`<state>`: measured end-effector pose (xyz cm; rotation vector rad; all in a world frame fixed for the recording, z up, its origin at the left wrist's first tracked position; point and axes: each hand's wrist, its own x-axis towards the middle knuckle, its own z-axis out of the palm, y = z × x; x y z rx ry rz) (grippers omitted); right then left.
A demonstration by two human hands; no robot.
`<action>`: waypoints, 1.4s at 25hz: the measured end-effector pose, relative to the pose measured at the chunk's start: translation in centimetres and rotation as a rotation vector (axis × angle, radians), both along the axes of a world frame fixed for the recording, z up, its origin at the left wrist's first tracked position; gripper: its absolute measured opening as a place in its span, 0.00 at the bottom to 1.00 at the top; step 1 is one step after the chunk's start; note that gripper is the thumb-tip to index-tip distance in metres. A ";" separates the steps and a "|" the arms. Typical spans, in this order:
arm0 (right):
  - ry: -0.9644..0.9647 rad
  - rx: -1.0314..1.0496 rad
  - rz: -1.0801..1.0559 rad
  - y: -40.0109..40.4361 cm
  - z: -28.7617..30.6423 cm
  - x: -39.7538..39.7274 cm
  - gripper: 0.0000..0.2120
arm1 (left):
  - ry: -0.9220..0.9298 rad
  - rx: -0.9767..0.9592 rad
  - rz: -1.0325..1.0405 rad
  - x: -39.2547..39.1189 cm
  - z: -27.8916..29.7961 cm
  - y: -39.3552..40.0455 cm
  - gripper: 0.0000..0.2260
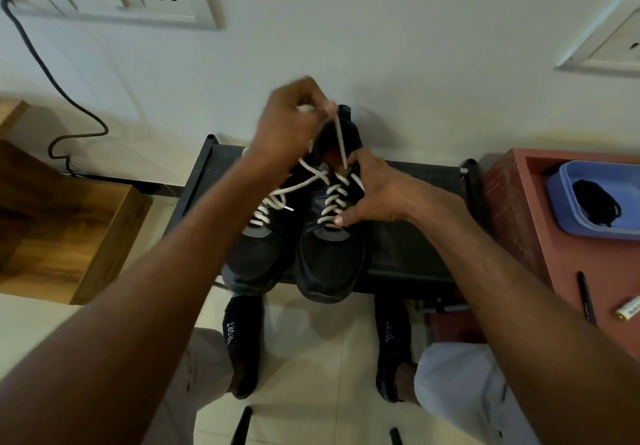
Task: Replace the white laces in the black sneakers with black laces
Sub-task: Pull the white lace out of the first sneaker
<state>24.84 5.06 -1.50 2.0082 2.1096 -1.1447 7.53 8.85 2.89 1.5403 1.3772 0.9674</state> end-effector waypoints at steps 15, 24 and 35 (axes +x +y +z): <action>0.010 -0.047 -0.027 -0.1 0.2 0.0 0.48 | 0.307 -0.062 0.048 -0.4 -0.9 0.3 0.09; -0.098 0.138 0.018 0.4 1.1 -1.4 0.30 | 0.779 -0.193 0.083 -4.4 2.1 -1.3 0.07; 0.095 0.294 -0.244 0.5 1.6 -2.8 0.03 | 0.971 0.111 -0.351 -3.7 -0.7 -0.8 0.32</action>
